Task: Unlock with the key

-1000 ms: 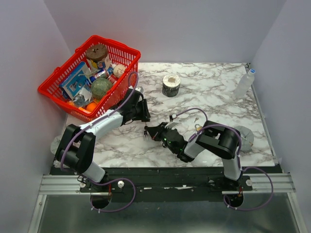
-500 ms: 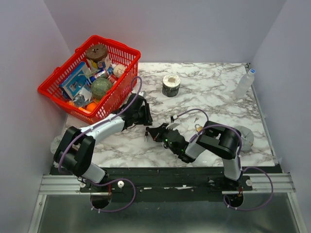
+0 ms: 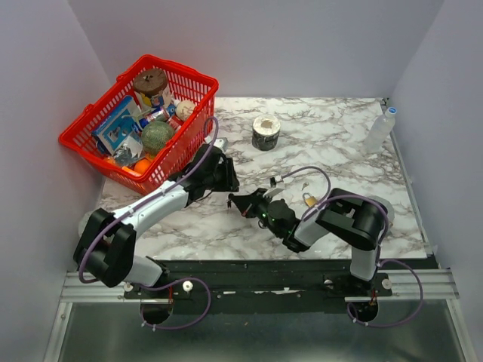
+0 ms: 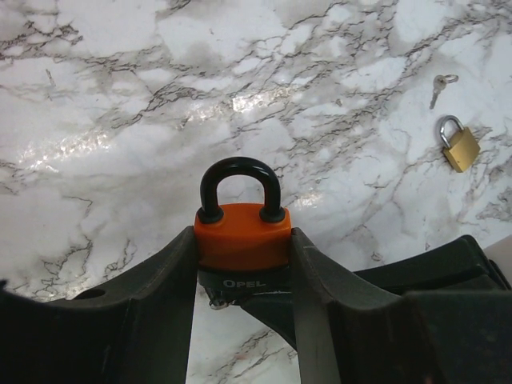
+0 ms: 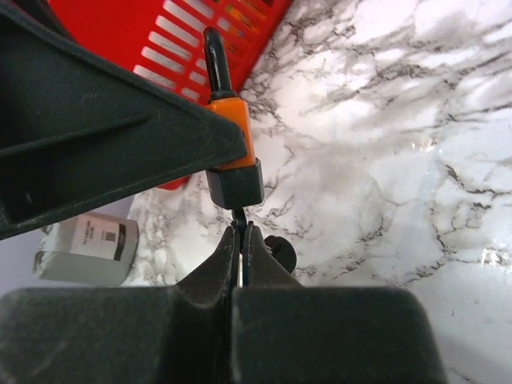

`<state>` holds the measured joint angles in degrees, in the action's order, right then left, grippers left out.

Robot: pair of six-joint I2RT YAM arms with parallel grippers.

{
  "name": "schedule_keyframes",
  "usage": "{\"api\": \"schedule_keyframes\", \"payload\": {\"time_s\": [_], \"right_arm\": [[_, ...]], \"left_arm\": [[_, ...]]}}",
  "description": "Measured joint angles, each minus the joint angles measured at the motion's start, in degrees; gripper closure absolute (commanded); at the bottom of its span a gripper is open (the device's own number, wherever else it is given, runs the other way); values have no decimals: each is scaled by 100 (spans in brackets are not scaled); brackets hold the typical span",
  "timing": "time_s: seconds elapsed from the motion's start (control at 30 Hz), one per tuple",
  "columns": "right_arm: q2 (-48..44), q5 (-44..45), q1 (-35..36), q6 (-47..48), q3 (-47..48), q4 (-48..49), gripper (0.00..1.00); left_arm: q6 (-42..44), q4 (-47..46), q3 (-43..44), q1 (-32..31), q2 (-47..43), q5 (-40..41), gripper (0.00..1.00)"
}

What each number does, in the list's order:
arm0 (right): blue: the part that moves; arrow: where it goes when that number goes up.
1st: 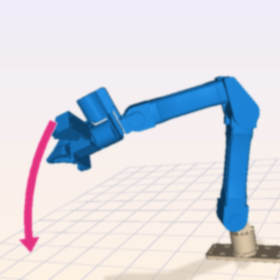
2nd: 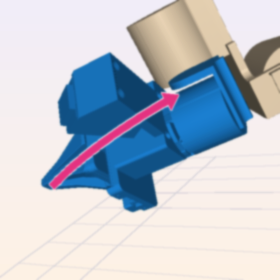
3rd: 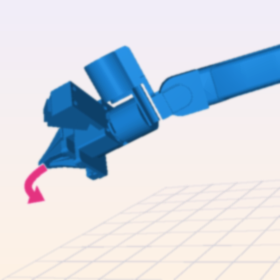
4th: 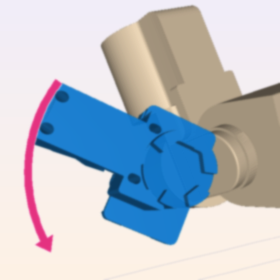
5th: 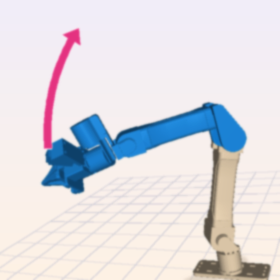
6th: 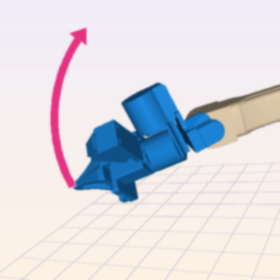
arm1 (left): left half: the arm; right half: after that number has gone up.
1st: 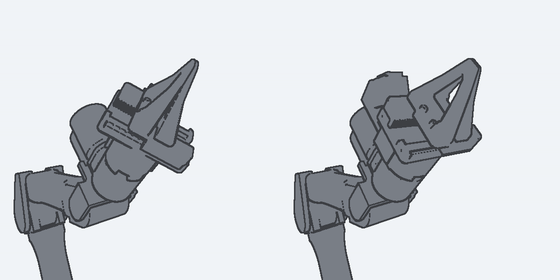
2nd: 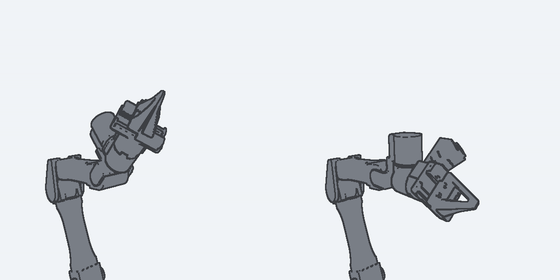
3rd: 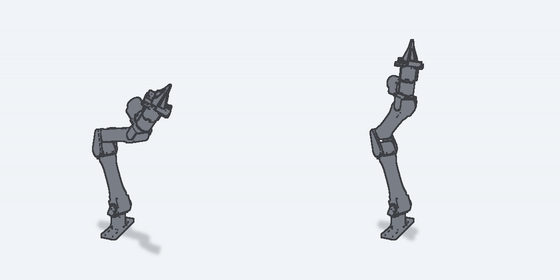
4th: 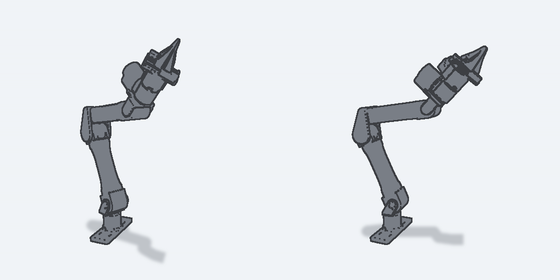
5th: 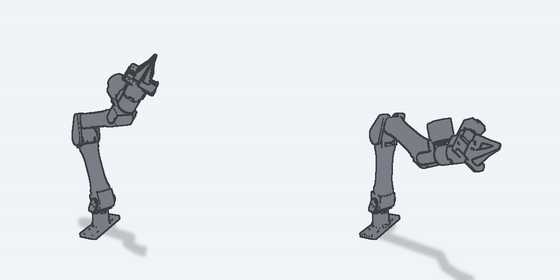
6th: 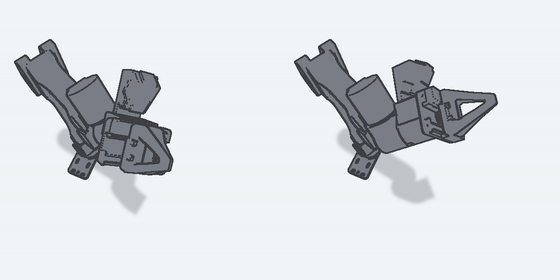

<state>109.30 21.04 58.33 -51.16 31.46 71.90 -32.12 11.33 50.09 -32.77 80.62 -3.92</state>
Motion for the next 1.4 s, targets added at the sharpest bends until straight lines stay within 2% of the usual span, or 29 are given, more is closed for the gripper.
{"api": "schedule_keyframes", "payload": {"time_s": [0.5,1.4], "right_arm": [[-1025,-1091,-555,236,-157,2,99],[-1484,-3329,-1215,-4,-57,52,99]], "left_arm": [[632,50,435,-2,-682,-450,100],[1346,297,584,321,-1340,-1871,100]]}}
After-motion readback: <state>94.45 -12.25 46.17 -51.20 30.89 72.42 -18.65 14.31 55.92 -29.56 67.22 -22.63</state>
